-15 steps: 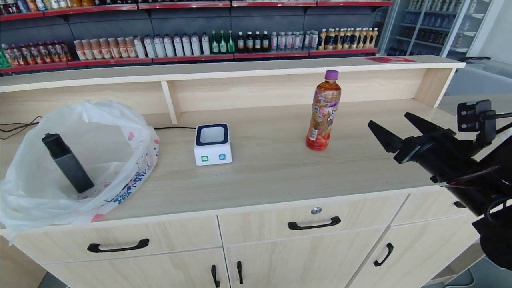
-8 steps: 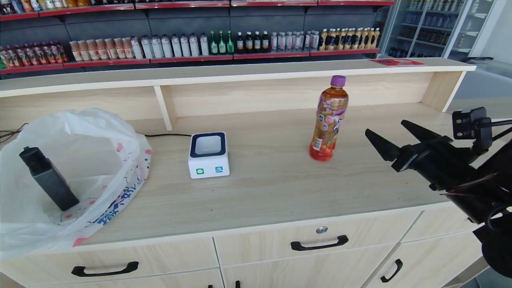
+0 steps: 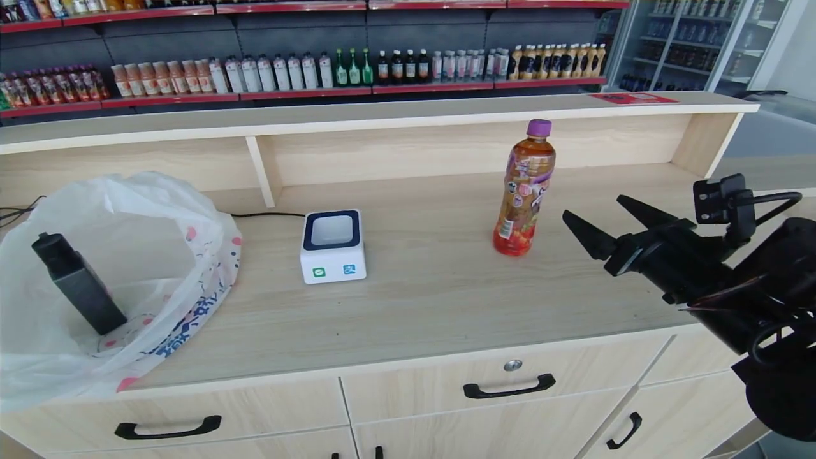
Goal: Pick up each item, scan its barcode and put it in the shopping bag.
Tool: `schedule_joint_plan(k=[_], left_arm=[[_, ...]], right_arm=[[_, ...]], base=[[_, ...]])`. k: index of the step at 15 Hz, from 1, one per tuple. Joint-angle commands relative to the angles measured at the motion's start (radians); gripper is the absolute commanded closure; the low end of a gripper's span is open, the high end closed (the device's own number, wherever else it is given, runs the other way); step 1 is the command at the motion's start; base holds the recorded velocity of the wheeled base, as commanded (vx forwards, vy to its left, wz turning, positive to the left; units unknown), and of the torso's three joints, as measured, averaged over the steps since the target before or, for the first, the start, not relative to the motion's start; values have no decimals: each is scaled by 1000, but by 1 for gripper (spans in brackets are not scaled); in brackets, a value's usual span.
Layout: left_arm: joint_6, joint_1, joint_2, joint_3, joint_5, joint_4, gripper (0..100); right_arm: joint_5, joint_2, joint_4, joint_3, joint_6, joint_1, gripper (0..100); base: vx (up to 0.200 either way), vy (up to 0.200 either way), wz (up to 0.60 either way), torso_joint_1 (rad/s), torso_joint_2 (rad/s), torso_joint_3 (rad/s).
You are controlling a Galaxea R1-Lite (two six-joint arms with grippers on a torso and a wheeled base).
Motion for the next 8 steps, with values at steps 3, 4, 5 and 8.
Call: schedule_joint_plan(k=[3, 4, 5, 8], left_arm=[[1, 0, 1, 0, 0, -1, 0], [0, 0, 1, 0, 0, -1, 0], [0, 0, 1, 0, 0, -1, 0], [0, 0, 1, 0, 0, -4, 0]], right_arm=[[0, 108, -1, -81, 3, 50, 0], [0, 125, -1, -93, 5, 49, 0], [2, 132, -1, -99, 6, 49, 0], [3, 135, -1, -99, 3, 64, 0]], base=[[0, 0, 0, 0, 0, 0], [0, 0, 0, 0, 0, 0], [0, 0, 0, 0, 0, 0], [0, 0, 0, 0, 0, 0]])
